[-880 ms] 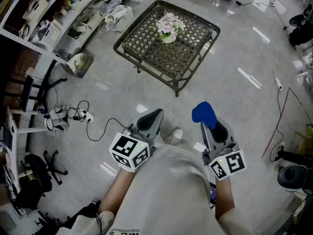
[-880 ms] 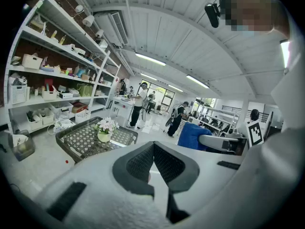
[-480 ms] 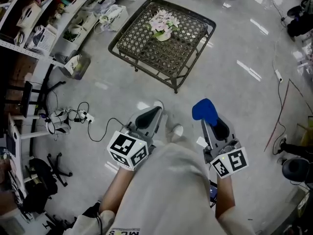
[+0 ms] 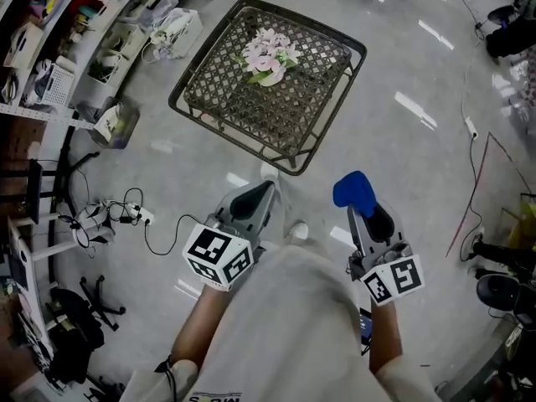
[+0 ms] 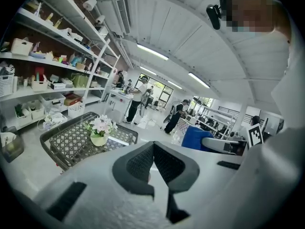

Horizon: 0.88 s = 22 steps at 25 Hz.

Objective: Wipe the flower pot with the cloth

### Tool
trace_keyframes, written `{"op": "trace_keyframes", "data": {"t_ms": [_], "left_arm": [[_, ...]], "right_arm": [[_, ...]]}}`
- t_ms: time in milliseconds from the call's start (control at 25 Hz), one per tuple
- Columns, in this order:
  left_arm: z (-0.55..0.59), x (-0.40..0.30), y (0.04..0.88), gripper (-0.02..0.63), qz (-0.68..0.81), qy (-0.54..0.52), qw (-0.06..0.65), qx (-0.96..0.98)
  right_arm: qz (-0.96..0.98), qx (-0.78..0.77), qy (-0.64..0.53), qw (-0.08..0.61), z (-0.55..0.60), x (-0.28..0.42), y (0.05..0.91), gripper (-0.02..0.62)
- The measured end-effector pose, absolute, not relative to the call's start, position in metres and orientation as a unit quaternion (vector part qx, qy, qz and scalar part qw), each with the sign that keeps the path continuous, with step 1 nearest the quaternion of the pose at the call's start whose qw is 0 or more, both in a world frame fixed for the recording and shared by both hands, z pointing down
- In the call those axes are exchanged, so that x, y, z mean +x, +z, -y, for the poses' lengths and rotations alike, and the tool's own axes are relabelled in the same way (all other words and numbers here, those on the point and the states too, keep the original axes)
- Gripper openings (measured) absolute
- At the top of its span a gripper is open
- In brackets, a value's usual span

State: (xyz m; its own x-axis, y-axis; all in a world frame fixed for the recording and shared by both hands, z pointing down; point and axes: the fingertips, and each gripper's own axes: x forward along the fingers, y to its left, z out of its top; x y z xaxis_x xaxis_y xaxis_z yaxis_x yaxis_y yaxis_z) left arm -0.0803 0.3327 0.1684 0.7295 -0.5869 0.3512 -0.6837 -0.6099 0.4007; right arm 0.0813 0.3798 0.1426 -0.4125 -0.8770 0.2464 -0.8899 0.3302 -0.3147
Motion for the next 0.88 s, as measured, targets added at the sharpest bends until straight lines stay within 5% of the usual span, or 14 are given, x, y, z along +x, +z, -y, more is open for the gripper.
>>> {"op": "trace_keyframes", "data": {"t_ms": [880], "left_arm": [[-0.064, -0.078, 0.233, 0.021, 0.361, 0.139, 0.283, 0.878]], "right_arm": [[0.838, 0.498, 0.216, 0.052, -0.084, 0.063, 0.163, 0.132]]}}
